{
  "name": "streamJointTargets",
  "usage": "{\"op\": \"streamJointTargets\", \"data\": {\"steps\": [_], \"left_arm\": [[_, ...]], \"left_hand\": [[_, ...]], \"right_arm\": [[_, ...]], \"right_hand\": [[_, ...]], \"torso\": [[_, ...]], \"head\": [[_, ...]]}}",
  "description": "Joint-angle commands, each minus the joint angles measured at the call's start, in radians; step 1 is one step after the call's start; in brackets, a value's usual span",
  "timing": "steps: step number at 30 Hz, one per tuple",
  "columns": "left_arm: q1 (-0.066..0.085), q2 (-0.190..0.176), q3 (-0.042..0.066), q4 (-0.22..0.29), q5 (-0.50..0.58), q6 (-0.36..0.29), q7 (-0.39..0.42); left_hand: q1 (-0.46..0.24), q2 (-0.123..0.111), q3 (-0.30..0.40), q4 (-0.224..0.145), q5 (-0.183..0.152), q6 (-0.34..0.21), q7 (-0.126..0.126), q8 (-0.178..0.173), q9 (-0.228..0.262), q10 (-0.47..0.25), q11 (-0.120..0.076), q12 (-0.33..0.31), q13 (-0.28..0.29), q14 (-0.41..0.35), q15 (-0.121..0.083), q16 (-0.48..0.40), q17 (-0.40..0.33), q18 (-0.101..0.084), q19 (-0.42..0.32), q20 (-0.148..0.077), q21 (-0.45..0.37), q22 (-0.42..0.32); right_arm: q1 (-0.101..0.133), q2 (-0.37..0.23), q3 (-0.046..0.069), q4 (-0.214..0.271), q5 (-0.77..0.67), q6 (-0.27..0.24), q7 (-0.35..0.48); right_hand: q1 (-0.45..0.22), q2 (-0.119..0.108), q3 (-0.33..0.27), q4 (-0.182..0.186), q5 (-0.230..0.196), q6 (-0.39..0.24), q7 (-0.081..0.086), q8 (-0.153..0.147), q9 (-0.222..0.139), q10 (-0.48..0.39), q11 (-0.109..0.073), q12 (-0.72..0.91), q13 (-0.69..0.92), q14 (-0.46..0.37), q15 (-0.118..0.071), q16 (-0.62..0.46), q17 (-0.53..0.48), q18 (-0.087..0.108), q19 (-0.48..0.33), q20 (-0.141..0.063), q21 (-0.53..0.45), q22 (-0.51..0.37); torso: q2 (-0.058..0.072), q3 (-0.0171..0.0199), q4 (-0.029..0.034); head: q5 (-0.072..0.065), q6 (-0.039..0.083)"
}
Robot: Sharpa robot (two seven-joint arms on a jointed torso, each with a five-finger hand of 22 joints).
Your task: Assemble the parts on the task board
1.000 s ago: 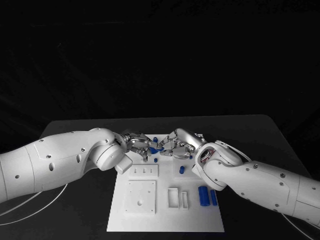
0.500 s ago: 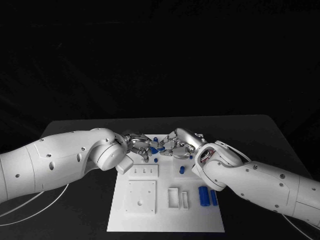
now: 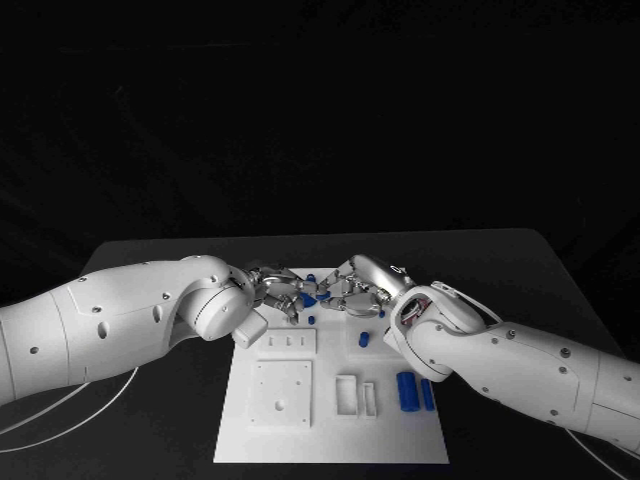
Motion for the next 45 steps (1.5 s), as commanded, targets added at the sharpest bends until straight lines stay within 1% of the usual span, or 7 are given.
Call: {"op": "streamJointTargets", "data": {"steps": [1,15,19,26,31,37,45], "left_arm": [[-0.001,0.003,0.000,0.007,0.006,0.030,0.002],[-0.001,-0.001,0.000,0.011,-0.039,0.090,0.030],[-0.002,-0.001,0.000,0.015,-0.046,0.106,0.044],[-0.004,-0.001,0.000,0.019,-0.049,0.098,0.057],[-0.004,-0.002,0.000,0.020,-0.045,0.093,0.058],[-0.005,-0.003,0.000,0.022,-0.040,0.095,0.059],[-0.005,-0.005,0.000,0.022,-0.031,0.103,0.061]], "left_hand": [[0.014,0.003,-0.001,0.003,0.005,0.100,-0.109,0.071,1.097,-0.025,-0.018,0.007,0.002,-0.001,-0.007,0.007,0.002,-0.015,0.008,0.001,-0.006,0.005],[0.031,0.001,-0.001,-0.011,0.001,0.104,-0.106,0.058,1.096,-0.030,-0.014,0.008,-0.002,-0.008,-0.004,0.008,0.000,-0.014,0.002,0.004,-0.011,0.016],[0.020,0.005,-0.001,-0.001,0.017,0.060,-0.111,0.167,1.096,-0.043,-0.018,0.044,0.017,-0.015,-0.007,0.032,0.012,-0.015,0.002,0.002,-0.008,0.030],[0.008,0.010,0.005,0.043,0.033,-0.043,-0.121,0.426,1.096,-0.071,-0.027,0.130,0.055,-0.028,-0.014,0.092,0.036,-0.015,0.003,-0.004,0.006,0.061],[0.009,0.011,0.014,0.079,0.038,-0.094,-0.125,0.530,1.094,-0.094,-0.032,0.185,0.069,-0.037,-0.017,0.130,0.041,-0.015,0.002,-0.007,0.016,0.083],[0.016,0.012,0.020,0.105,0.042,-0.122,-0.128,0.594,1.092,-0.108,-0.032,0.224,0.066,-0.047,-0.019,0.154,0.033,-0.015,-0.003,-0.007,0.018,0.103],[0.018,0.015,0.023,0.116,0.039,-0.132,-0.126,0.599,1.090,-0.116,-0.030,0.232,0.057,-0.052,-0.017,0.158,0.025,-0.015,-0.004,-0.006,0.014,0.109]], "right_arm": [[0.000,-0.002,0.001,0.004,0.004,-0.016,0.024],[-0.001,-0.009,0.001,-0.001,0.048,0.051,0.033],[-0.001,-0.008,0.001,-0.002,0.053,0.075,0.040],[-0.001,-0.006,0.001,-0.001,0.056,0.091,0.052],[-0.001,-0.005,0.001,0.000,0.057,0.090,0.053],[-0.001,-0.006,0.001,0.000,0.058,0.089,0.052],[-0.001,-0.007,0.001,0.000,0.058,0.089,0.050]], "right_hand": [[-0.001,0.020,0.028,0.002,-0.009,0.022,-0.004,0.008,0.004,0.000,-0.009,0.001,0.001,0.000,-0.010,0.000,0.002,-0.013,0.039,-0.008,0.004,0.075],[-0.008,0.019,0.058,-0.010,-0.029,0.037,-0.007,0.008,0.004,-0.001,-0.010,-0.003,0.000,-0.001,-0.011,-0.002,0.003,-0.015,0.036,-0.010,0.004,0.075],[-0.007,0.023,0.056,-0.013,-0.032,0.037,-0.007,0.008,0.004,-0.003,-0.010,-0.005,-0.001,-0.001,-0.011,-0.002,0.003,-0.016,0.034,-0.010,0.004,0.075],[-0.003,0.031,0.054,-0.023,-0.058,0.045,-0.008,0.008,0.004,-0.003,-0.011,-0.003,0.002,-0.002,-0.011,-0.001,0.006,-0.016,0.033,-0.010,0.006,0.075],[-0.005,0.033,0.057,-0.031,-0.064,0.051,-0.009,0.007,0.004,-0.002,-0.013,-0.003,0.004,-0.002,-0.012,-0.002,0.006,-0.017,0.033,-0.011,0.007,0.075],[-0.007,0.034,0.060,-0.035,-0.066,0.054,-0.010,0.008,0.004,-0.002,-0.013,-0.002,0.005,-0.002,-0.012,-0.001,0.008,-0.017,0.032,-0.011,0.008,0.075],[-0.008,0.035,0.062,-0.038,-0.067,0.055,-0.010,0.008,0.004,-0.002,-0.013,-0.003,0.006,-0.002,-0.012,-0.001,0.008,-0.017,0.032,-0.011,0.009,0.076]], "torso": [[0.000,0.0003,0.0000],[0.000,-0.0007,-0.0004],[-0.001,-0.0003,-0.0010],[-0.001,-0.0006,-0.0003],[-0.001,-0.0007,0.0003],[0.000,-0.0006,0.0001],[0.000,-0.0005,-0.0004]], "head": [[0.000,0.000],[-0.002,-0.004],[-0.004,-0.004],[-0.004,-0.004],[-0.005,-0.004],[-0.007,-0.003],[-0.008,-0.004]]}}
